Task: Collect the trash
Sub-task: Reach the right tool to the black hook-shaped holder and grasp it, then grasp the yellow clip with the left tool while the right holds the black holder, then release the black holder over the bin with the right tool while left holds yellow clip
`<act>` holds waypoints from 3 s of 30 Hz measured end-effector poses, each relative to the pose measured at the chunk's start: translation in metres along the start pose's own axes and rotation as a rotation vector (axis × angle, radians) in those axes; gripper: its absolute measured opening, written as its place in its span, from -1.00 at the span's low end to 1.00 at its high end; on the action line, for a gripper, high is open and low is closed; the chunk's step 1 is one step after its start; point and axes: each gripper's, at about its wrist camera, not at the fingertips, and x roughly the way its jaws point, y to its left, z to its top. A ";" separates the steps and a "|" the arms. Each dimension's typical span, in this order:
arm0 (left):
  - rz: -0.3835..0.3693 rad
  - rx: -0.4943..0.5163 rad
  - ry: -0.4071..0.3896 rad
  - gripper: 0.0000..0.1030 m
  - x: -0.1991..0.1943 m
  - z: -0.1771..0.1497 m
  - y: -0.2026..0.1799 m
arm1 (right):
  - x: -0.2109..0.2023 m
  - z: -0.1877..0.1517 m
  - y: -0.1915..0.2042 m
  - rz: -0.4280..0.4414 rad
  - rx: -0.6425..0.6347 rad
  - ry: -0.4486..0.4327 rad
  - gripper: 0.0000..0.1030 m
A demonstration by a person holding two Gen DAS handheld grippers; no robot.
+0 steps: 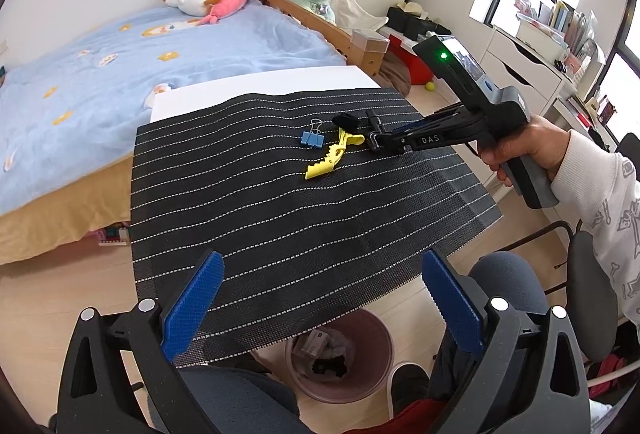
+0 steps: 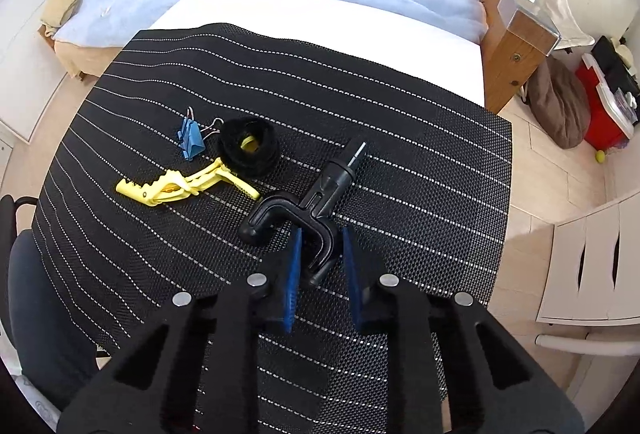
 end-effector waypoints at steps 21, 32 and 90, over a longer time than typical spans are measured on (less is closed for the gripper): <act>0.018 0.121 -0.021 0.85 0.022 0.047 -0.012 | -0.030 -0.006 -0.006 0.000 0.036 -0.061 -0.62; -0.023 0.214 0.056 0.85 0.063 0.085 -0.019 | -0.043 -0.009 -0.005 0.008 0.038 -0.079 -0.62; -0.014 0.224 0.125 -0.75 0.073 0.081 -0.017 | -0.081 -0.033 0.020 0.063 0.050 -0.160 -0.62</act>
